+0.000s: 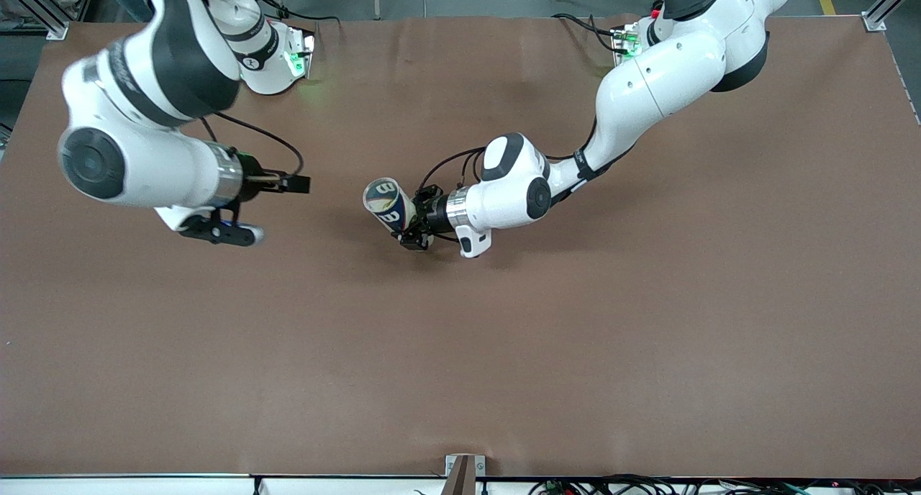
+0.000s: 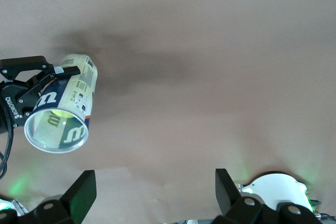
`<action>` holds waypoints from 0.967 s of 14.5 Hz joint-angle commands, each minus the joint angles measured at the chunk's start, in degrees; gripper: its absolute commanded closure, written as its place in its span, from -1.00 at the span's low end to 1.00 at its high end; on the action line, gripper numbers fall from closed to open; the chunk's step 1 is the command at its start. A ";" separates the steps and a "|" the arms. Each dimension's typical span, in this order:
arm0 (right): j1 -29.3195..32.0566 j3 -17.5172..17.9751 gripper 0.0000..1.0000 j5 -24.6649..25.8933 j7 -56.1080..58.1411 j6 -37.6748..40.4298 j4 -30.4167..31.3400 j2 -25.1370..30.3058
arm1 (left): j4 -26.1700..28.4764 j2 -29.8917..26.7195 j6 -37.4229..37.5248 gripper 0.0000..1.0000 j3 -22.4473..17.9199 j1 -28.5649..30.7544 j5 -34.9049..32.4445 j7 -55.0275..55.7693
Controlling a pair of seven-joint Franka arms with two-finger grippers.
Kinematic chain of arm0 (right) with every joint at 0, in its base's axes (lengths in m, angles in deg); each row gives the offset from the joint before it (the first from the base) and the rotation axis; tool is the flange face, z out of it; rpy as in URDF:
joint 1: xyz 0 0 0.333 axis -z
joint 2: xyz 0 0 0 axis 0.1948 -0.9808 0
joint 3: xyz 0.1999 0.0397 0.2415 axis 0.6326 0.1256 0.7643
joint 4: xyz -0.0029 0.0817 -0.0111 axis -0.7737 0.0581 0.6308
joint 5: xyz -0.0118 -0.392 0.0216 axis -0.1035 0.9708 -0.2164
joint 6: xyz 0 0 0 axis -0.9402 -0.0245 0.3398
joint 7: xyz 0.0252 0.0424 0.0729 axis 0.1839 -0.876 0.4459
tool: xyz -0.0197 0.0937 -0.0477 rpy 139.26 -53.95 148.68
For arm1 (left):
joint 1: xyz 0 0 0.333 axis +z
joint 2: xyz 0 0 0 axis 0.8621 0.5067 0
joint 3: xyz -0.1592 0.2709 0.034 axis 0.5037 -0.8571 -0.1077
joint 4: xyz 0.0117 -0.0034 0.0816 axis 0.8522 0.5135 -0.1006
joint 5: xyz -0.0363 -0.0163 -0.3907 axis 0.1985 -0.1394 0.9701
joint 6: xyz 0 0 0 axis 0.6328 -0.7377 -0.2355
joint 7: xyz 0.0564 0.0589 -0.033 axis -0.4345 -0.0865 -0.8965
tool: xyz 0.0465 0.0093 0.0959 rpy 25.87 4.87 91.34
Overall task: Insert tennis ball vertically with right arm
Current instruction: 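Withdraw the right gripper while the left gripper stands the can upright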
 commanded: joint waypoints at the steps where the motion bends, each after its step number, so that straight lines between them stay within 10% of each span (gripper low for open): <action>1: 1.88 0.52 -1.00 1.62 3.56 -0.51 8.07 9.36 | 0.82 0.22 0.05 -0.34 1.64 0.91 2.24 -2.97; 7: 6.09 0.52 -1.00 8.56 11.37 2.12 13.01 20.28 | 1.00 1.45 0.14 -0.34 1.81 0.99 9.61 -12.80; 14: 12.95 0.52 -1.00 12.17 21.12 -3.04 10.03 20.55 | 1.00 3.03 0.57 -0.34 1.81 0.91 12.79 -15.46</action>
